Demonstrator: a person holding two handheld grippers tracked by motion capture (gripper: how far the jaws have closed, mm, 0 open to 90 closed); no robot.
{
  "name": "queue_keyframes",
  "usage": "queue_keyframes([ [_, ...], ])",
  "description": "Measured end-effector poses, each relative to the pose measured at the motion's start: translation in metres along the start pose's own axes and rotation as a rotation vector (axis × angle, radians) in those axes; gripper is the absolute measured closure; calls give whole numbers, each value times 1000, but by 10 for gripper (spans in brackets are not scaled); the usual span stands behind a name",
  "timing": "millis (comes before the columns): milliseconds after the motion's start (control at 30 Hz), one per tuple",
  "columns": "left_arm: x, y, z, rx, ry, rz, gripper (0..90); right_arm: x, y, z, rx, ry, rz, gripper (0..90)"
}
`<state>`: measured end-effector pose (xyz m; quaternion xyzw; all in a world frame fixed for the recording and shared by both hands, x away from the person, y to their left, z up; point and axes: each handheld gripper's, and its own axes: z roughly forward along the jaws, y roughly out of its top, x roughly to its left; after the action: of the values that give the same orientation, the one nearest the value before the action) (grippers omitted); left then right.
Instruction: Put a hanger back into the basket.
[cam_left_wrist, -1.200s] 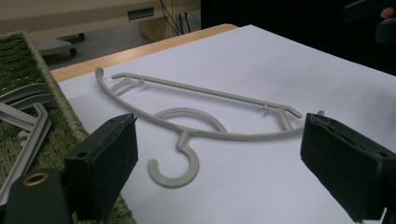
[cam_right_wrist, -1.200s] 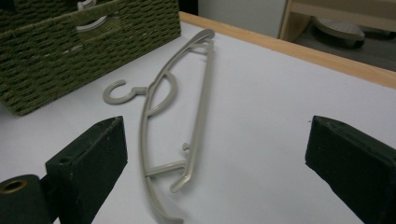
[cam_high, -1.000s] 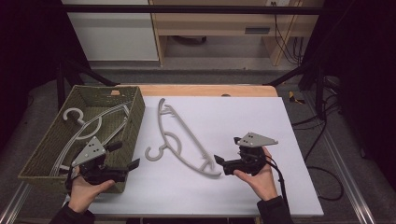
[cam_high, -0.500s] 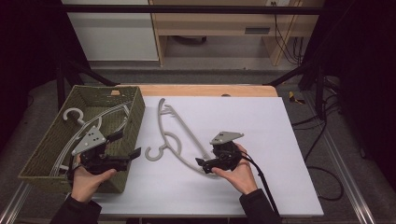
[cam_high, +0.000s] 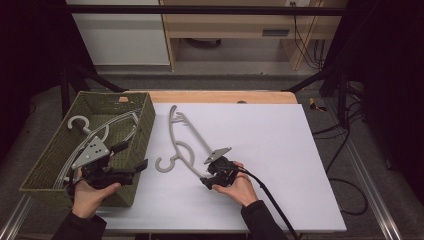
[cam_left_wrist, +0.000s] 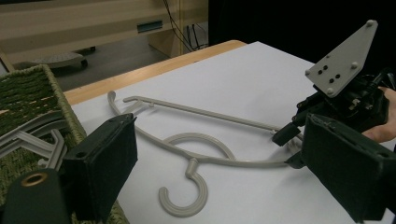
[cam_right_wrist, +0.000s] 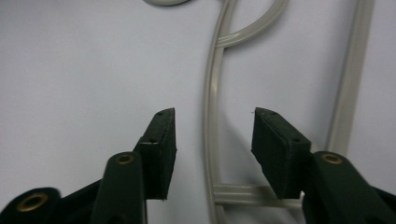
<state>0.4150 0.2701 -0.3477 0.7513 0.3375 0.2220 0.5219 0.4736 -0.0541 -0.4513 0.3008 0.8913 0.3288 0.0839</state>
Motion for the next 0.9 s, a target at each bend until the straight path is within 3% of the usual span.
queue_keyframes([
  [300,-2,-2,4,16,-7,9,104,-4,-1,17,60,12,-33,650],
  [433,-2,-2,4,13,-5,7,106,-3,-2,17,60,-8,-40,719],
  [533,-3,-2,4,15,-5,10,107,-3,-1,16,72,2,-41,807],
  [833,-3,-2,4,18,-4,12,109,-3,-5,10,95,-14,-27,824],
  [900,-3,-2,4,19,-4,13,109,-7,-9,6,98,-6,-1,824],
])
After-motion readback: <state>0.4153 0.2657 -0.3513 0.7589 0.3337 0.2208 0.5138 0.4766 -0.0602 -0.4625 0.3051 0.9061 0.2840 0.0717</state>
